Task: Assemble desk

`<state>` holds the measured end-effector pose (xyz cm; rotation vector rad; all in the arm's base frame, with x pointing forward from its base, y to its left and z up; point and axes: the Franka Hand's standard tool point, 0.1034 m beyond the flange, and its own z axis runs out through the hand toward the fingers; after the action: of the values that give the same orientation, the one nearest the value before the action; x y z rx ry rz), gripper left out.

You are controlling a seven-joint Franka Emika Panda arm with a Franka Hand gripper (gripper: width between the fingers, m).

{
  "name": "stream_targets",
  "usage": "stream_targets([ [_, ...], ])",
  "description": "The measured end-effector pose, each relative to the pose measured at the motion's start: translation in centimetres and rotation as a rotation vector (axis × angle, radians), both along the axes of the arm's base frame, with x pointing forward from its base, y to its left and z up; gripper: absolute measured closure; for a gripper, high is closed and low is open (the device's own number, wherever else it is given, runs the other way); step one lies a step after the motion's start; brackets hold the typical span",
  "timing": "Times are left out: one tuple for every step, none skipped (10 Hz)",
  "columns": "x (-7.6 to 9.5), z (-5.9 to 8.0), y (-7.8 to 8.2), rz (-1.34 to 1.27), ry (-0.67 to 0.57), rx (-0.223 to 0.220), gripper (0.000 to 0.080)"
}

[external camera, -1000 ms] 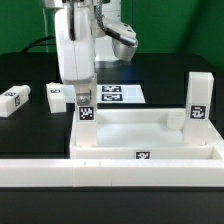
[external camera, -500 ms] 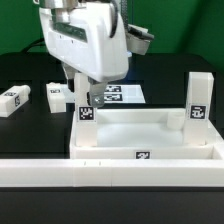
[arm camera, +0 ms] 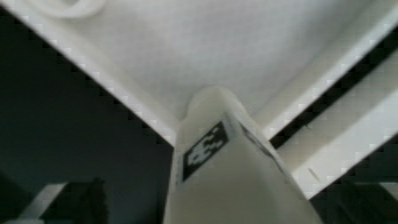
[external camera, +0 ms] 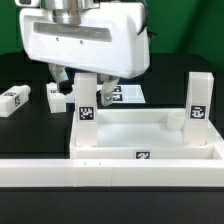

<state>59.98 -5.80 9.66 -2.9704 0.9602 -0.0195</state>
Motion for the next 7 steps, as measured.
stream_targets([
  [-0.02,0.03,0.13,0.094,0.007,-0.018,0.0151],
  [0.05,0.08,0.24,0.186,0.009,-0.029,0.0151],
  [0.12,0.12,0.37,0.245,0.008,-0.031,0.0151],
  [0.22,0.21,0.35,0.34,0.007,-0.034,0.0151],
  [0.34,0.31,0.28,0.436,0.005,-0.035,0.0151],
  [0.34,0.31,0.25,0.501,0.004,-0.036,0.0151],
  [0.33,0.28,0.3,0.502,0.004,-0.035,0.0151],
])
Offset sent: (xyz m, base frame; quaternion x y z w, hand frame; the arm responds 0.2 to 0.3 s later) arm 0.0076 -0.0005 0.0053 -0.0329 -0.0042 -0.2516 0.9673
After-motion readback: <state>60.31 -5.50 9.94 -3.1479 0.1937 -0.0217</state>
